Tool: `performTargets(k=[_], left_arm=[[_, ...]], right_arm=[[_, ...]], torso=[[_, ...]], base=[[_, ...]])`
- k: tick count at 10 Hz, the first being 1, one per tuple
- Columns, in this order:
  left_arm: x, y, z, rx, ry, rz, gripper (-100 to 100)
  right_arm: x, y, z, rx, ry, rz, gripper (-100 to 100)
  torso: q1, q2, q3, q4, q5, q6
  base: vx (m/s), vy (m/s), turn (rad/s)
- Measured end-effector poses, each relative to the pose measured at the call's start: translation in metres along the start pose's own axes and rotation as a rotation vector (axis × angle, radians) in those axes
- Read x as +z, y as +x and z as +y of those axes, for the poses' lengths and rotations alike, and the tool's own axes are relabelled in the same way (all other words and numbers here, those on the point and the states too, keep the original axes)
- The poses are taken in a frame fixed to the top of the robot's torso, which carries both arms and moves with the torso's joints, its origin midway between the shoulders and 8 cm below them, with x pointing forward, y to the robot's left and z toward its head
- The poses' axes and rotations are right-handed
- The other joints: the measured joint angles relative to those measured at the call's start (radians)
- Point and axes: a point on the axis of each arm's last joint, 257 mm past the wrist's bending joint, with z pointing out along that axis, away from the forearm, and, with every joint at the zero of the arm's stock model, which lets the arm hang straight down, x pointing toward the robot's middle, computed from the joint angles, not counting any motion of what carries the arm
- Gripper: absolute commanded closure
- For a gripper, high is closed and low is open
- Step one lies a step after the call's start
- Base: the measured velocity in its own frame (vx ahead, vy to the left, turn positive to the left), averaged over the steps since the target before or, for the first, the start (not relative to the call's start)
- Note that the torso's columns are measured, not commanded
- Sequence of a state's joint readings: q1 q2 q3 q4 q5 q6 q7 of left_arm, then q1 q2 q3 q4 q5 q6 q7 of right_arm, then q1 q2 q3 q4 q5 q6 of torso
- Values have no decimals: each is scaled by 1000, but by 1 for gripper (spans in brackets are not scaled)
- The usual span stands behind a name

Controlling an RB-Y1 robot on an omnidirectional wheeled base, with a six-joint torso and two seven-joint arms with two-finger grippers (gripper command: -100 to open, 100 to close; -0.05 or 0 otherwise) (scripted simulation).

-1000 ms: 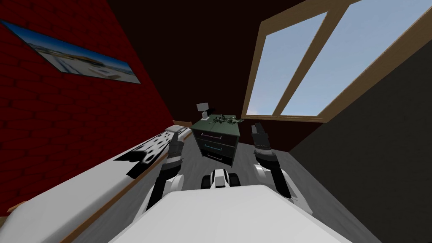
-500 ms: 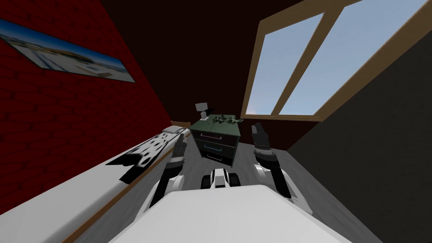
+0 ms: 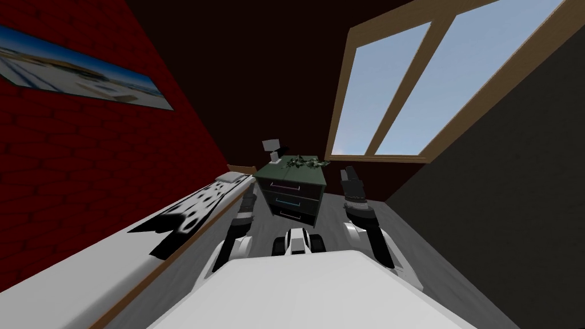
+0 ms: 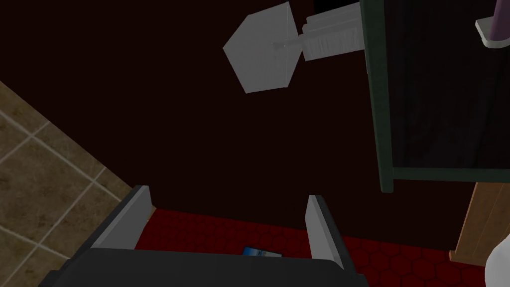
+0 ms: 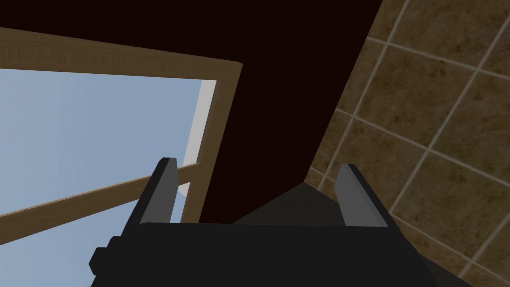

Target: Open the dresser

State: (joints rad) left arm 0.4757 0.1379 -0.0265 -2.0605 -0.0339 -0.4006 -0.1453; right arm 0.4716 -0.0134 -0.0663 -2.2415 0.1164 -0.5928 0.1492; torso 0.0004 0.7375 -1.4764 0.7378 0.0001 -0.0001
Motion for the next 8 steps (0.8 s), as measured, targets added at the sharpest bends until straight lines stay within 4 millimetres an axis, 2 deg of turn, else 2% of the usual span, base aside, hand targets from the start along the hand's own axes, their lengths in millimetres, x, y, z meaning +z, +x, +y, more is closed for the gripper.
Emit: performTargets(k=[8], left_arm=[[-4, 35, 51, -21, -84, 41, -100]], right_arm=[[0, 0, 0, 0, 0, 0, 0]], torso=[[0, 0, 0, 0, 0, 0]], base=[[29, 27, -53]])
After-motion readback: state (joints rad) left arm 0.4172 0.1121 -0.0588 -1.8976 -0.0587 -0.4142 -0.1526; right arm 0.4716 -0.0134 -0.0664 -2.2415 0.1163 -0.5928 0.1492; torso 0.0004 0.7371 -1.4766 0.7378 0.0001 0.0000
